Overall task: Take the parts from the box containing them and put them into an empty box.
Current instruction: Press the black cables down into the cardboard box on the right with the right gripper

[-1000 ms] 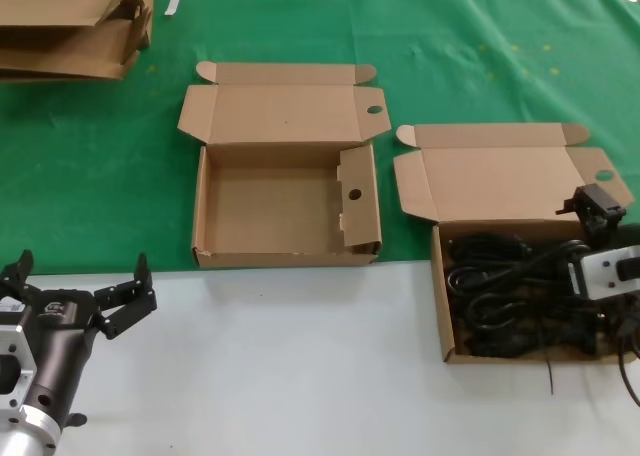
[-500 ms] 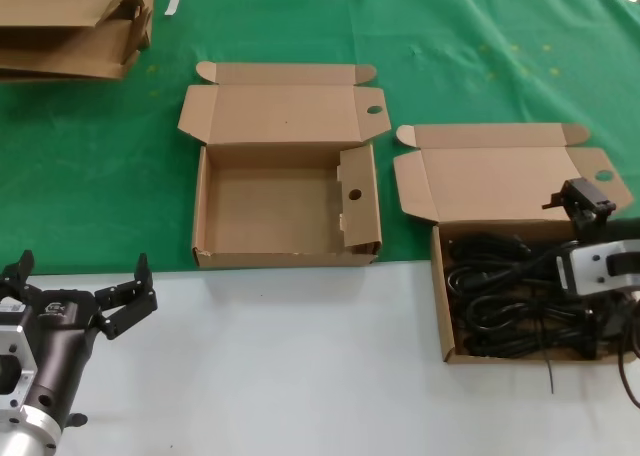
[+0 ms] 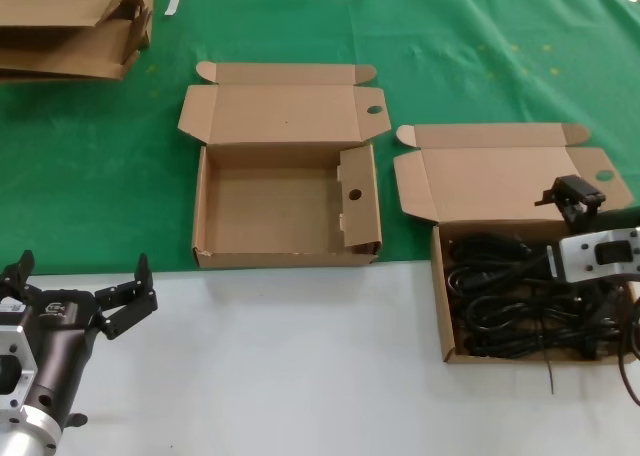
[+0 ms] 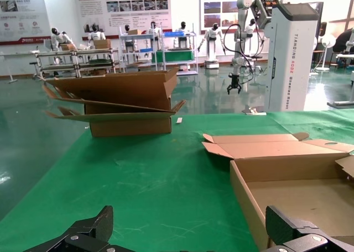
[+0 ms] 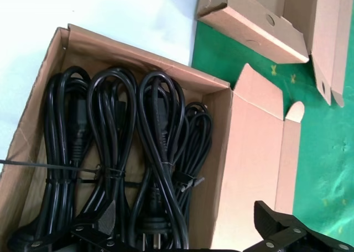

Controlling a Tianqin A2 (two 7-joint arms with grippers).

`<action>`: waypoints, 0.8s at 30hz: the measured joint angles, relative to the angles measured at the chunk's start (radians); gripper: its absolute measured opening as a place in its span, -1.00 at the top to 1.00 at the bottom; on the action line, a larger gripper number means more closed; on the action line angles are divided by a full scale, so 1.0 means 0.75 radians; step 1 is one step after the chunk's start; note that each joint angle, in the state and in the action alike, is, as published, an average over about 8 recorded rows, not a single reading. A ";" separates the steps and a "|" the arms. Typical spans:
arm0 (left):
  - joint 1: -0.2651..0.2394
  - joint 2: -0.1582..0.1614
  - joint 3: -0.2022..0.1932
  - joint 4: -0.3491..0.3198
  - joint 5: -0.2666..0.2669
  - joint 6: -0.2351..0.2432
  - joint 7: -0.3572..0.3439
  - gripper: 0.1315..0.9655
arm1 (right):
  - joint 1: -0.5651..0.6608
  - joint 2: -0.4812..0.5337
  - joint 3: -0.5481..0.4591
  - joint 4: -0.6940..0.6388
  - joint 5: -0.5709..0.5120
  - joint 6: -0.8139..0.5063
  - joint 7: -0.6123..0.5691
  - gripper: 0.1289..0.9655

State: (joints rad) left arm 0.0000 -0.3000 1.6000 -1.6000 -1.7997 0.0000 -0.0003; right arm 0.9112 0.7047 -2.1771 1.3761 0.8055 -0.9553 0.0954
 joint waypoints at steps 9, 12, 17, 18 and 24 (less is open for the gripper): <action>0.000 0.000 0.000 0.000 0.000 0.000 0.000 -1.00 | -0.024 -0.034 0.057 -0.012 -0.028 -0.043 -0.016 -0.68; 0.000 0.000 0.000 0.000 0.000 0.000 0.000 -1.00 | -0.035 -0.034 0.075 -0.003 -0.035 -0.058 -0.014 -0.63; 0.000 0.000 0.000 0.000 0.000 0.000 0.000 -1.00 | -0.057 -0.025 0.103 0.019 -0.043 -0.082 -0.008 -0.39; 0.000 0.000 0.000 0.000 0.000 0.000 0.000 -1.00 | -0.061 -0.023 0.109 0.023 -0.044 -0.086 -0.006 -0.34; 0.000 0.000 0.000 0.000 0.000 0.000 0.000 -1.00 | -0.083 -0.009 0.137 0.050 -0.046 -0.112 0.001 -0.03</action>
State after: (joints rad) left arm 0.0000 -0.3000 1.6000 -1.6000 -1.7997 0.0000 -0.0003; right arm 0.8493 0.6978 -2.0744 1.4134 0.7708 -1.0393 0.0963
